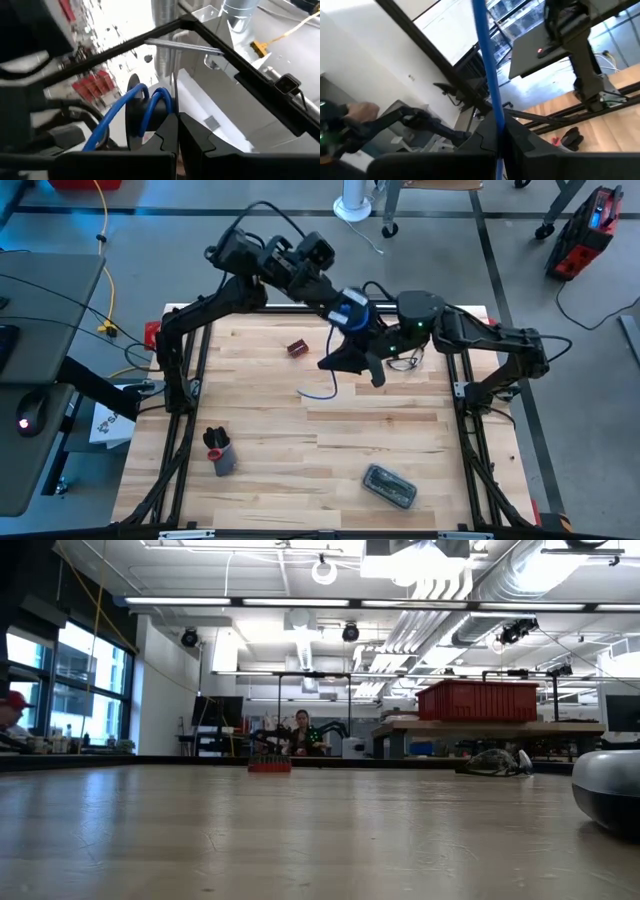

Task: Coil cords
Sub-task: Coil the blue wire onto the spool

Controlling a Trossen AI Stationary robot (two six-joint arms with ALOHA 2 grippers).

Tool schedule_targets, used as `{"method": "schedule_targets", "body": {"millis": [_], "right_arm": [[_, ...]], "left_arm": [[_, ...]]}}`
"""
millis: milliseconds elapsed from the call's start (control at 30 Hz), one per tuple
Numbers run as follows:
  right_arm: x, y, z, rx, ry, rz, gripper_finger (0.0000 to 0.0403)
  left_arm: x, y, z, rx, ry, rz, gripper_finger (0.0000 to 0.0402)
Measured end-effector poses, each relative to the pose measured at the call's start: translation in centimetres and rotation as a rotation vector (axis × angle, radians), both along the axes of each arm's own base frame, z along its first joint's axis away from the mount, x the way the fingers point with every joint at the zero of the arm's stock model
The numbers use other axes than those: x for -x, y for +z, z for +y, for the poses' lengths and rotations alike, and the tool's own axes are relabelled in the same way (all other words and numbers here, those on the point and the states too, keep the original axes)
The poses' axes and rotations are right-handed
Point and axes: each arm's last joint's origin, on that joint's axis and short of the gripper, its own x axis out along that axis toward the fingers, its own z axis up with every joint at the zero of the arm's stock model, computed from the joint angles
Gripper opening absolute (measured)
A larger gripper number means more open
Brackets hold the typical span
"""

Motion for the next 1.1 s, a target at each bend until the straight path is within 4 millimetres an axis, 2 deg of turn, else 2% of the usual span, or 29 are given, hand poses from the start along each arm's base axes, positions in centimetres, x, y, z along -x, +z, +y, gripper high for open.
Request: {"method": "schedule_targets", "body": {"millis": [100, 767, 967, 1100], "right_arm": [[0.0, 0.0, 0.3, -0.001, 0.010, -0.002, 0.0000], [-0.1, 0.0, 1.1, 0.009, 0.103, -0.016, 0.0000], [0.6, 0.2, 1.1, 0.010, 0.108, 0.004, 0.0000], [1.5, 0.5, 0.9, 0.009, 0.105, 0.017, 0.0000]], "left_arm": [[0.4, 0.4, 0.9, -0.012, 0.078, -0.053, 0.0000], [1.6, 0.3, 4.9, -0.101, 0.261, -0.123, 0.0000], [3.2, 0.4, 7.3, -0.183, 0.280, -0.106, 0.0000], [4.2, 0.7, 7.6, -0.188, 0.253, -0.019, 0.0000]]}}
